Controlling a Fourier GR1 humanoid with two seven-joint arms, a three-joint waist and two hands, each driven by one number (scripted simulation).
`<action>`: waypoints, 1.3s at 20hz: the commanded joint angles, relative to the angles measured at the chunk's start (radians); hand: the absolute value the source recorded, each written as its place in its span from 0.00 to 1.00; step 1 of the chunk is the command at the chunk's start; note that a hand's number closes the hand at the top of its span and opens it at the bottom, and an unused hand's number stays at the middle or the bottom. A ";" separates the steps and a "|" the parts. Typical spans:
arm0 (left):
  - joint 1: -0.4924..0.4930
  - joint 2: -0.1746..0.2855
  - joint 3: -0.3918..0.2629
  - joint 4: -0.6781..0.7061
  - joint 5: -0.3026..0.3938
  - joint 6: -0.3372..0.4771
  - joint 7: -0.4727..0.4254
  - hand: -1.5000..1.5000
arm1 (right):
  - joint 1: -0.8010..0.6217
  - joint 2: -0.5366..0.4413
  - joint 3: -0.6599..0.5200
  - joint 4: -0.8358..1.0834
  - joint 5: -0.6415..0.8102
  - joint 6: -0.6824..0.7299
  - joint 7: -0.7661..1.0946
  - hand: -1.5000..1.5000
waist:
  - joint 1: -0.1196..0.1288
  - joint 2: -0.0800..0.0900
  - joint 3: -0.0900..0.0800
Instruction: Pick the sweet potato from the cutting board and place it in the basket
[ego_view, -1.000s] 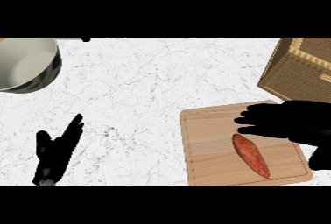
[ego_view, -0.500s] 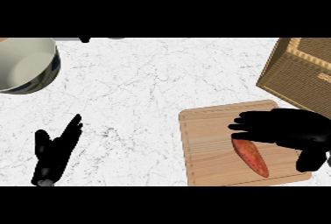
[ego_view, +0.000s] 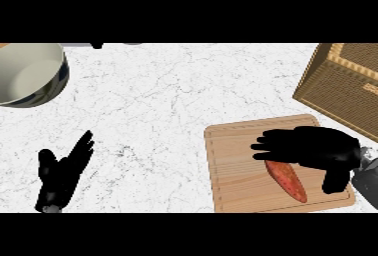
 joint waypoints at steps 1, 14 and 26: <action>0.009 -0.022 -0.002 0.121 -0.002 -0.016 0.025 0.50 | 0.018 0.023 0.029 0.013 0.067 -0.008 -0.006 0.00 | -0.007 0.011 -0.014; 0.022 -0.034 0.020 0.106 -0.044 -0.017 0.028 0.50 | 0.034 0.089 0.028 0.038 0.184 0.013 0.010 0.00 | -0.008 0.010 -0.014; 0.035 -0.058 0.016 0.070 -0.066 -0.019 0.056 0.50 | 0.063 0.128 0.042 0.102 0.292 -0.129 -0.093 1.00 | -0.008 0.010 -0.013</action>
